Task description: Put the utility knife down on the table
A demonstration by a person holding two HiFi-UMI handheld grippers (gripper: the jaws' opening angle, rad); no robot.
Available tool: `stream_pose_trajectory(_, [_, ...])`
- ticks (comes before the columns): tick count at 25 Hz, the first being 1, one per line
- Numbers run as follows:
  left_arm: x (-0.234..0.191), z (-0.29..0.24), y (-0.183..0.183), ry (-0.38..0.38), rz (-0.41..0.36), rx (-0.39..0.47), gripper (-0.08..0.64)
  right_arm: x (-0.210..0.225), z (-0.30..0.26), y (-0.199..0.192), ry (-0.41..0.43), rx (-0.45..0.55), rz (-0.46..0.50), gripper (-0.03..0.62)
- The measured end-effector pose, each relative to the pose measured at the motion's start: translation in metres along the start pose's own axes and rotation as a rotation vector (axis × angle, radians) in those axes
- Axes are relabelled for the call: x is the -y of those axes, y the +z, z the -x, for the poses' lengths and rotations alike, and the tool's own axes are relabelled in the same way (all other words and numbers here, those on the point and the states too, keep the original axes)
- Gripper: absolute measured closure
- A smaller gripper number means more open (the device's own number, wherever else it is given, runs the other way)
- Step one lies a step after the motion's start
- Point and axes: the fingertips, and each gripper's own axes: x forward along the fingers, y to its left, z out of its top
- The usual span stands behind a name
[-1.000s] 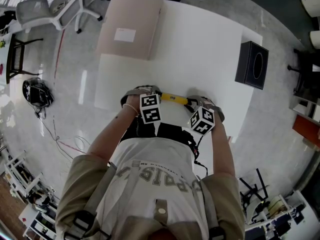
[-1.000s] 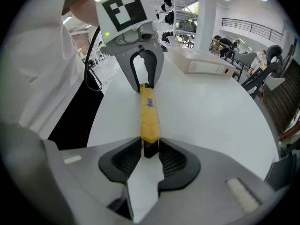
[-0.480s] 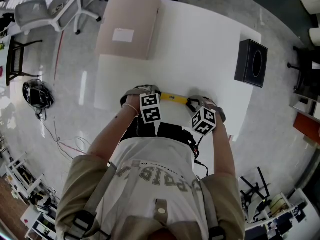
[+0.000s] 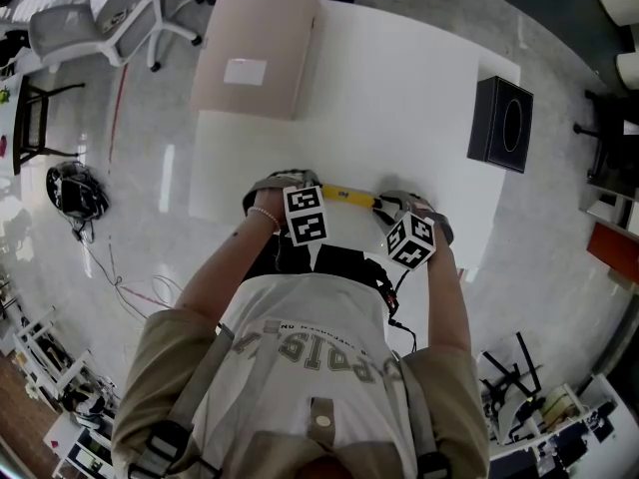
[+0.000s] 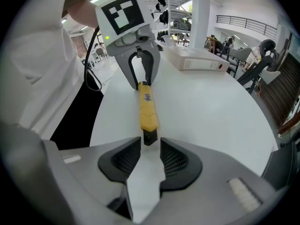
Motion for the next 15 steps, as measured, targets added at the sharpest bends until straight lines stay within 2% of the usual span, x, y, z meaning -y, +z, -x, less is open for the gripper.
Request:
stream_pose_trajectory(5, [-0.001,-0.001,0.001,0.001,-0.002,-0.01,0.416,0.0,0.004,0.012,-0.019,0.031,0.024,0.46])
stream_pose_trajectory(9, [-0.001,-0.001,0.0,0.006,-0.002,-0.012,0.416,-0.001,0.001,0.014,-0.025,0.007,0.081,0.479])
stream_pose_trajectory(15, [-0.002,0.0,0.001,0.02,-0.015,-0.005,0.414,-0.003,-0.003,0.011,-0.019,-0.015,0.096,0.485])
